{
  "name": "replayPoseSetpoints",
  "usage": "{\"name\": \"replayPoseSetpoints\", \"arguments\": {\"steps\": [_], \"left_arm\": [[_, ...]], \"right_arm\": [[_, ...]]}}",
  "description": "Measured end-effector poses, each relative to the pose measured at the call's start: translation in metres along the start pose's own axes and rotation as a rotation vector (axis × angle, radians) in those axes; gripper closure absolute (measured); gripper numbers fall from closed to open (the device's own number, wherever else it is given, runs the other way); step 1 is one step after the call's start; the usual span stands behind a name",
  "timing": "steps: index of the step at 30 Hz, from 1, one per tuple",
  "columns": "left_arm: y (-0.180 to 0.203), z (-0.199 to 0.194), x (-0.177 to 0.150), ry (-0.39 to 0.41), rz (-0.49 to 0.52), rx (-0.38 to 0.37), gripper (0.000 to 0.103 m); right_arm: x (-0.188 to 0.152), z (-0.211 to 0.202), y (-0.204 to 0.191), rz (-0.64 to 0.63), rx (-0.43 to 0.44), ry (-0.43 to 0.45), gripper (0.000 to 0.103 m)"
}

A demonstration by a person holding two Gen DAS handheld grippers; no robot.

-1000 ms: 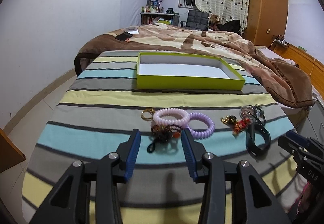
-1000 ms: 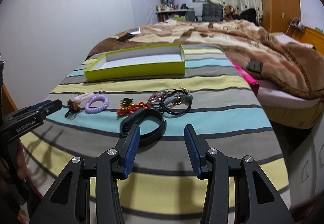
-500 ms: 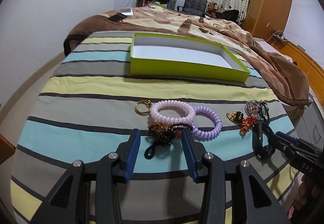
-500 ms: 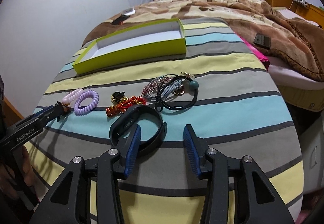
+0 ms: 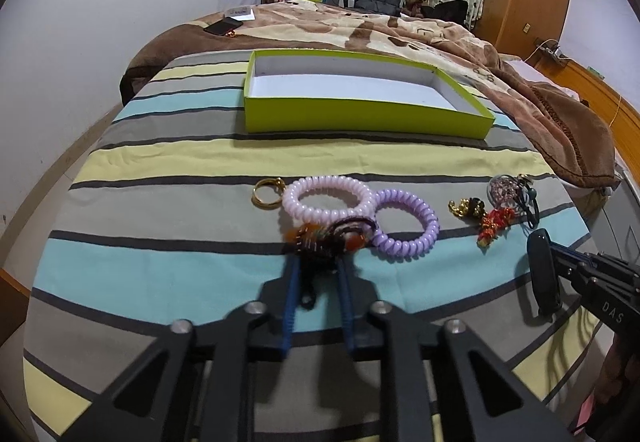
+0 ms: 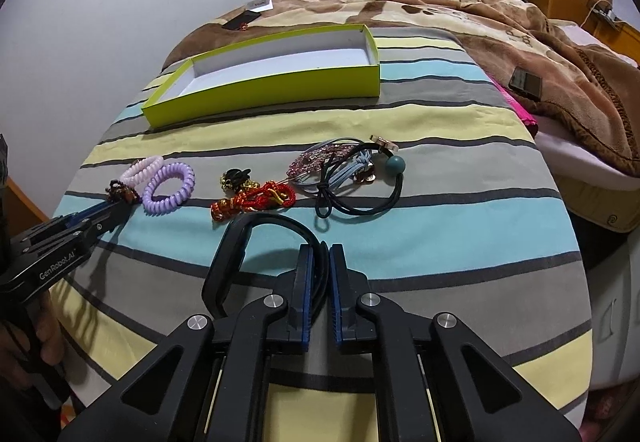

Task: Organize jewelry
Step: 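Grasp the black watch band with the right gripper while the left grasps the beaded bracelet, then carry both items into the green box and open both grippers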

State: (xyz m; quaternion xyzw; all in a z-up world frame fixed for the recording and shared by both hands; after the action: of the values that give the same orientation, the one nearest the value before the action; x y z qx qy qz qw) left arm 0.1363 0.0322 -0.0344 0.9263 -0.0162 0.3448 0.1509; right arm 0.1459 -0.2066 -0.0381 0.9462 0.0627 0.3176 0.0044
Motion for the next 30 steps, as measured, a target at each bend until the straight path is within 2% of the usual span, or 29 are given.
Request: {"name": "replayPoseSetpoints", "arguments": {"steps": [11, 12, 13, 24, 27, 30], "left_arm": [[0.01, -0.021, -0.008, 0.054, 0.011, -0.071, 0.09], [0.011, -0.023, -0.007, 0.059, 0.012, -0.077, 0.091], [0.011, -0.026, -0.006, 0.067, 0.014, -0.083, 0.098], [0.007, -0.032, -0.004, 0.091, 0.03, -0.048, 0.099], [0.003, -0.033, -0.003, 0.086, 0.005, -0.085, 0.099], [0.005, -0.035, -0.003, 0.091, 0.014, -0.073, 0.099]], "right_arm": [[-0.005, -0.015, 0.005, 0.027, 0.038, 0.039, 0.096], [-0.004, -0.017, 0.005, 0.028, 0.043, 0.041, 0.096], [-0.003, -0.018, 0.005, 0.028, 0.046, 0.046, 0.096], [0.002, -0.028, 0.005, 0.018, 0.047, 0.08, 0.096], [0.001, -0.027, 0.004, 0.018, 0.053, 0.077, 0.096], [0.002, -0.029, 0.003, 0.016, 0.057, 0.085, 0.096]]}}
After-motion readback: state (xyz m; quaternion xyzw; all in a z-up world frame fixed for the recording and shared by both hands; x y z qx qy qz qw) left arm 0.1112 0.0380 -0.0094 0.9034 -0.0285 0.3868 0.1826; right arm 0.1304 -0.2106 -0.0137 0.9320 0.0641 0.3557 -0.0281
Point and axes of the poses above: each gripper's, at about its wrist camera, not at the fingertips, and z roughly the way its jaws point, y to its right, x to its top, the point moved 2 cm from there along z, roughly the way its jaws point, and after that the axes turned 13 degrees about -x, right-handed, at the moved point
